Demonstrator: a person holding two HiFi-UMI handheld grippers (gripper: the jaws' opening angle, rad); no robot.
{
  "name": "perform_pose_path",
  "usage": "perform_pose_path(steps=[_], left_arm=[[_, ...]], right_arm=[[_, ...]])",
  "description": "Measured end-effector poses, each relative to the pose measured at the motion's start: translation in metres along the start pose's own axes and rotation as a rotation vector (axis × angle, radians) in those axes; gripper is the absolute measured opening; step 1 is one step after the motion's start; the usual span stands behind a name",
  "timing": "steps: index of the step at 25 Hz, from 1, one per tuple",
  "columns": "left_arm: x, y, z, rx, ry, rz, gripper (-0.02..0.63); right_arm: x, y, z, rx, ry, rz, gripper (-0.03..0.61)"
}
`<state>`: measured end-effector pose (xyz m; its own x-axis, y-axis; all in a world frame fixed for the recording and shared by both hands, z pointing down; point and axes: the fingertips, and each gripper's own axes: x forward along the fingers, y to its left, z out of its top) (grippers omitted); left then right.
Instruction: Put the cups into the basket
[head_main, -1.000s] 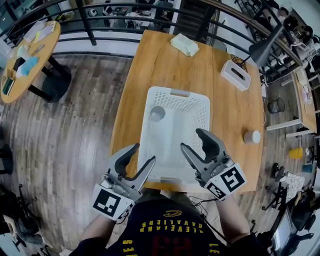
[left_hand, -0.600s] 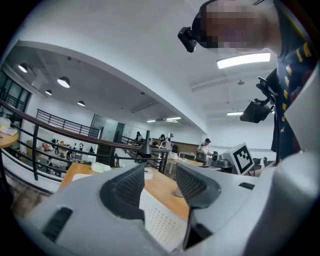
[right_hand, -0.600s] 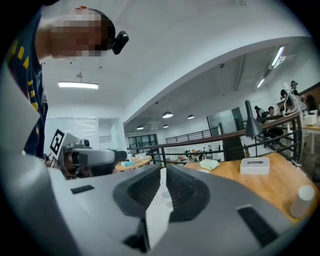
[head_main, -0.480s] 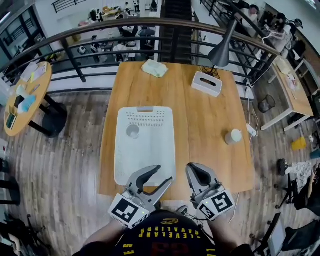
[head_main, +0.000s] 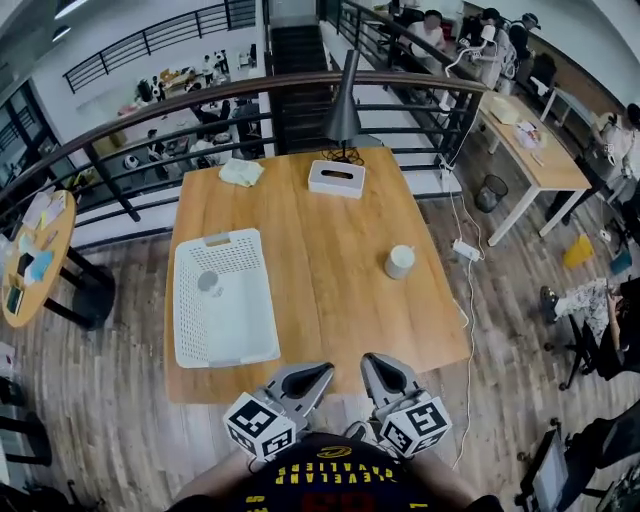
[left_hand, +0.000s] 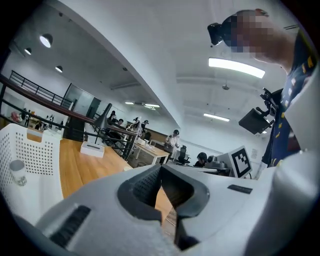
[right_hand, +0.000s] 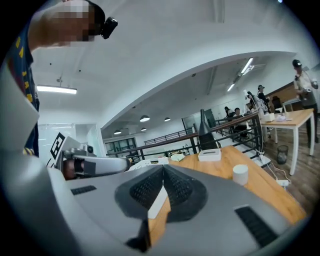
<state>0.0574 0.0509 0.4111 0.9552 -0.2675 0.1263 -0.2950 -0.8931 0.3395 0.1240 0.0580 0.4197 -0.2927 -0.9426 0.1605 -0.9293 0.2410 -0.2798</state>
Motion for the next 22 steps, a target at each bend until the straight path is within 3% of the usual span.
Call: perform_pose_path(steps=[5,11,22], left_arm=[[0.020,-0.044,-0.016,0.061,0.018,0.020,0.011],[0.046,-0.104,-0.031,0.076,0.014,-0.050,0.012],[0.075,-0.159,-0.039,0.128,0.073,-0.124,0.012]], right_arm=[[-0.054,-0.013,-0.007,-0.029,-0.027,-0.031,0.014],[-0.114,-0.032,-0.004,-0.099,-0.074,-0.088,0.014],[-0.170,-0.057,-0.011,-0.012,-0.105,-0.160,0.014]])
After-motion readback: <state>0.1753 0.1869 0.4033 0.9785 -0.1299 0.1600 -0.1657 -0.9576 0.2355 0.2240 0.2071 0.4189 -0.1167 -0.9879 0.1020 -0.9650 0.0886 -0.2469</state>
